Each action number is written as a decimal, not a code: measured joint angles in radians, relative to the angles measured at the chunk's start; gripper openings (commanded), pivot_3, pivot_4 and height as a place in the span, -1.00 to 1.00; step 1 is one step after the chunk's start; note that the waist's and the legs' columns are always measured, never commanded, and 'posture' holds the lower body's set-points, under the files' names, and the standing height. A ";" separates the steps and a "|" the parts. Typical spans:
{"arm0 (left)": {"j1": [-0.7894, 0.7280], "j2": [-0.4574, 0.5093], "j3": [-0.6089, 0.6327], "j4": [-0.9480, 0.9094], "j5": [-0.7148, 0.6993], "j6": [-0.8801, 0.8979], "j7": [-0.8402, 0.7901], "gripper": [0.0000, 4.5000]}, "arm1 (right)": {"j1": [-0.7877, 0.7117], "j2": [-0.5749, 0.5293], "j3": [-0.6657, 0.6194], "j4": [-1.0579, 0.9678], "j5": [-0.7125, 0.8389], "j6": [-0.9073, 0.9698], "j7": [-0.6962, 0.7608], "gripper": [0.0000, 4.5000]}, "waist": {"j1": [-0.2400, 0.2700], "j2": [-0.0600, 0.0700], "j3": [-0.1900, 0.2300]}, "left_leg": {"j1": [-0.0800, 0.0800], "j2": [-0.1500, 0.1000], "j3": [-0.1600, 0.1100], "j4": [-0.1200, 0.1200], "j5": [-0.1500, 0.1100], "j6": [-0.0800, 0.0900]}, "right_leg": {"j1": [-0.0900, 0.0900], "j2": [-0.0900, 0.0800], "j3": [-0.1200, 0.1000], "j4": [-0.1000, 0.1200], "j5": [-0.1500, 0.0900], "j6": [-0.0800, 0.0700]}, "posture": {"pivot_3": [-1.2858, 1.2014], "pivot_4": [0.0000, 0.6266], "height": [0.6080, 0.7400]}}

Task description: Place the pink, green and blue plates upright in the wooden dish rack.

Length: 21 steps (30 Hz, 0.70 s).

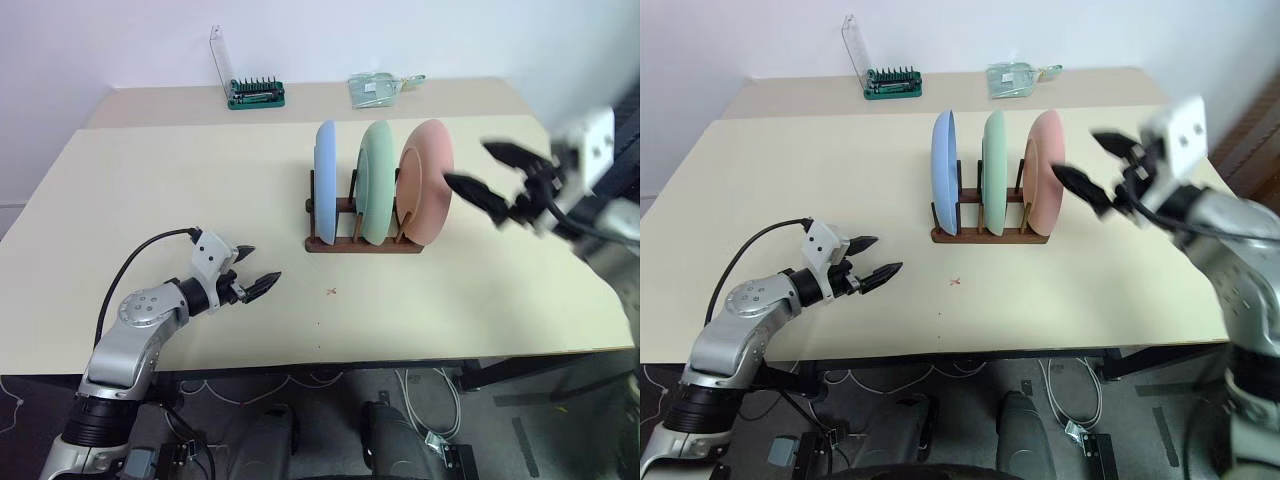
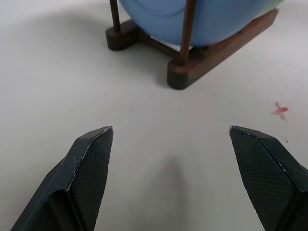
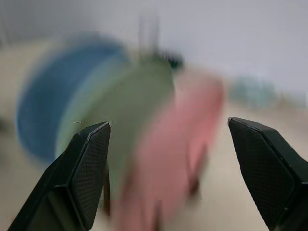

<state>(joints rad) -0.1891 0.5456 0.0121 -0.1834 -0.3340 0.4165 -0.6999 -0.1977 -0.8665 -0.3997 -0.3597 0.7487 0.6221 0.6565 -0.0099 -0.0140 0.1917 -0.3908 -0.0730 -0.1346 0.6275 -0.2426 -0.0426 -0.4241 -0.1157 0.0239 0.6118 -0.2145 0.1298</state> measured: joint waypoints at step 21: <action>0.064 -0.049 0.040 0.103 0.105 -0.142 0.119 0.77 | 0.068 0.101 0.128 0.295 -0.338 -0.335 0.101 0.76 | 0.001 0.000 0.000 | 0.000 0.000 0.000 0.002 0.000 0.000 | 0.001 -0.001 0.001 0.000 0.000 0.000 | 0.03 -0.52 1.00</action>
<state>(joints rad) -0.1251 0.4965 0.0525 -0.0803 -0.2288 0.2749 -0.5806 -0.1299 -0.7655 -0.2720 -0.0652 0.4111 0.2870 0.7576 -0.0091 -0.0136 0.1917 -0.3908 -0.0733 -0.1342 0.6294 -0.2426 -0.0429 -0.4235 -0.1166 0.0245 0.6119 -0.2144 0.1297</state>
